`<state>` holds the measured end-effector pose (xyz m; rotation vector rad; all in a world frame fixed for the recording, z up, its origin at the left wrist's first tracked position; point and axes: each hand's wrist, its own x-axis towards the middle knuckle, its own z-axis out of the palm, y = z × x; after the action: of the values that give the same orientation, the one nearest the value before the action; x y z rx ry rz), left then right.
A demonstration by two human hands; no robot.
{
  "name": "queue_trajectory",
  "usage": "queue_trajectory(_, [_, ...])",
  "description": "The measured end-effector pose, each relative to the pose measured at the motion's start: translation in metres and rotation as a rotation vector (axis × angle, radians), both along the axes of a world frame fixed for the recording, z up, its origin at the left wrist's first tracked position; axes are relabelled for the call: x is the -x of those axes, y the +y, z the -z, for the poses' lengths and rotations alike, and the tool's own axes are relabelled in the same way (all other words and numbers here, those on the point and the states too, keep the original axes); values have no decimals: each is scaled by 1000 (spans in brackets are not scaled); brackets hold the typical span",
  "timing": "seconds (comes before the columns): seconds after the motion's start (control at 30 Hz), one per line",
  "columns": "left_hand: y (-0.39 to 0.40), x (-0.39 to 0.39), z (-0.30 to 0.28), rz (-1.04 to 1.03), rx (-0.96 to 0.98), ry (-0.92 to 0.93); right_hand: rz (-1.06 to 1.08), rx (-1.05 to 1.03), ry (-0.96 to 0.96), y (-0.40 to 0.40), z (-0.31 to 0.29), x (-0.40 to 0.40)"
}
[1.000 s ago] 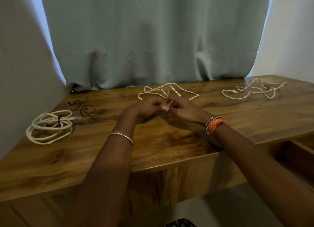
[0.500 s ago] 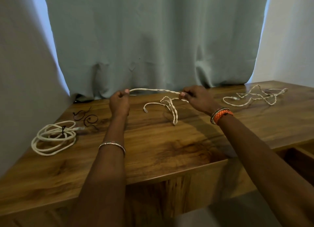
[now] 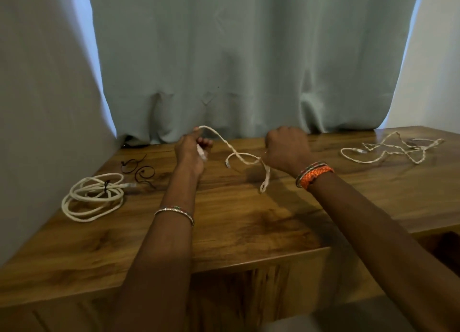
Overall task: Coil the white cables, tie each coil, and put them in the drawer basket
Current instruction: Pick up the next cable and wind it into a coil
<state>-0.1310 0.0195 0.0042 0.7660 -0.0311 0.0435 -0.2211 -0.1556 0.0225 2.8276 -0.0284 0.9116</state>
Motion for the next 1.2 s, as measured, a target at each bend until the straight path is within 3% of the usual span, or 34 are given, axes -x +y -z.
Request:
queue_trajectory(0.07, [-9,9,-3,46,-106,-89,-149,28,108,22,-7,5])
queue_trajectory(0.17, [-19,24,-3,111,-424,-161,-361,-140,244,45,-25,6])
queue_trajectory(0.27, [-18,31,3,328,-597,-112,-490,-288,195,52,-32,-4])
queue_trajectory(0.43, [-5,17,11,491,-330,-49,-364,-363,-18,35,-19,-31])
queue_trajectory(0.53, [-4,15,13,628,-350,-99,-327,-360,-126,39,0,-46])
queue_trajectory(0.67, [-6,14,11,742,-251,-145,-307,-601,-271,33,14,-65])
queue_trajectory(0.9, [-8,12,13,881,-228,-210,-441,-941,-308,24,22,-69])
queue_trajectory(1.1, [1,7,13,864,-184,-366,-334,-1171,-464,3,15,-60])
queue_trajectory(1.2, [11,5,6,895,-31,-323,-397,-1166,-301,-21,10,-47])
